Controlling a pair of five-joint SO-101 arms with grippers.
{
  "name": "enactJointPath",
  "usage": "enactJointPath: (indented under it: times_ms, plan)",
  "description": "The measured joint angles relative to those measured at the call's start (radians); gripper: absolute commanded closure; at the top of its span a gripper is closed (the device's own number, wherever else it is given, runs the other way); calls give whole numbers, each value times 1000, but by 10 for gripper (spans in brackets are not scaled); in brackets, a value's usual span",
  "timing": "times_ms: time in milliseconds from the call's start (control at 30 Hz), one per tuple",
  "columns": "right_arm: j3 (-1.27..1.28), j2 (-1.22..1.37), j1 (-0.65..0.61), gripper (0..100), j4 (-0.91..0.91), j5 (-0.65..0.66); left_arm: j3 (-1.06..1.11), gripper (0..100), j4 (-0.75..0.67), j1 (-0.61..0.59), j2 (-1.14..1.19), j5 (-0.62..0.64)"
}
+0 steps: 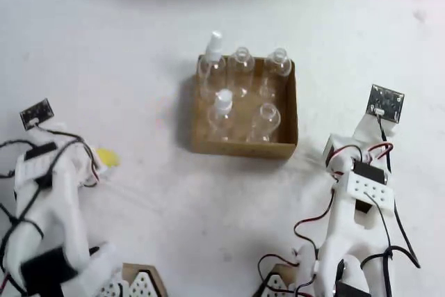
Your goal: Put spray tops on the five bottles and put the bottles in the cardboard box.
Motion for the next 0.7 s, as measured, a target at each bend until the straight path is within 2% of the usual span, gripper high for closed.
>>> enactJointPath:
  times_ms: [100, 500, 700]
  plan:
    - [0, 0, 0, 858, 0, 0, -71, 683, 41, -2, 94, 5]
    - [0, 0, 0, 858, 0, 0, -126, 688, -11, -2, 239, 20]
    - [0, 0, 0, 858, 0, 0, -143, 688, -9, -2, 259, 104]
